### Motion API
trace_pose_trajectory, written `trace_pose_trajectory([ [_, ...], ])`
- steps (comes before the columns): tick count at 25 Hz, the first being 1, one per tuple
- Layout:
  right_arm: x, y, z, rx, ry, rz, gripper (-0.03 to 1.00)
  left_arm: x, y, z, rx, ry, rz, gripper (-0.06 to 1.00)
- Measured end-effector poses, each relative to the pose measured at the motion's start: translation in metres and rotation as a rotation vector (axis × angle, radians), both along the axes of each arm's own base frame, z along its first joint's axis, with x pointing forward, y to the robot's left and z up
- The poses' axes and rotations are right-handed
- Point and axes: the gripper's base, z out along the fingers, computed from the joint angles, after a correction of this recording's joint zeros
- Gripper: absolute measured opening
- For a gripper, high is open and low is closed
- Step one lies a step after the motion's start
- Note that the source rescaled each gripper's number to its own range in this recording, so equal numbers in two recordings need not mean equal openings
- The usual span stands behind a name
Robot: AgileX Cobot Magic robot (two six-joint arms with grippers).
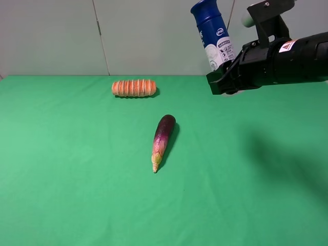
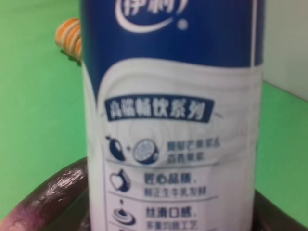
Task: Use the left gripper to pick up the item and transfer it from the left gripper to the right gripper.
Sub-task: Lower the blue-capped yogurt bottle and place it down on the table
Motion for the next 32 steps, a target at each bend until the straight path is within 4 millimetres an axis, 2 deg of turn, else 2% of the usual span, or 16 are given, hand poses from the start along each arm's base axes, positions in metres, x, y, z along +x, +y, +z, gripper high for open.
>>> trace_pose_trajectory([
  [7,-0.002,0.001,-0.003,-0.009,0.037,0.014,0.04,0.0,0.001,0.0,0.005,-0.002,0.043,0.87],
  [20,-0.01,0.001,-0.011,-0.026,0.157,0.045,0.04,-0.003,0.002,0.0,-0.002,-0.035,0.421,0.87],
  [25,-0.007,-0.009,-0.014,-0.025,0.202,0.011,0.04,-0.013,0.001,0.0,-0.014,-0.114,0.523,0.87],
  [32,0.0,-0.033,-0.019,-0.021,0.274,-0.08,0.04,-0.014,0.001,0.0,-0.013,-0.117,0.548,0.87],
])
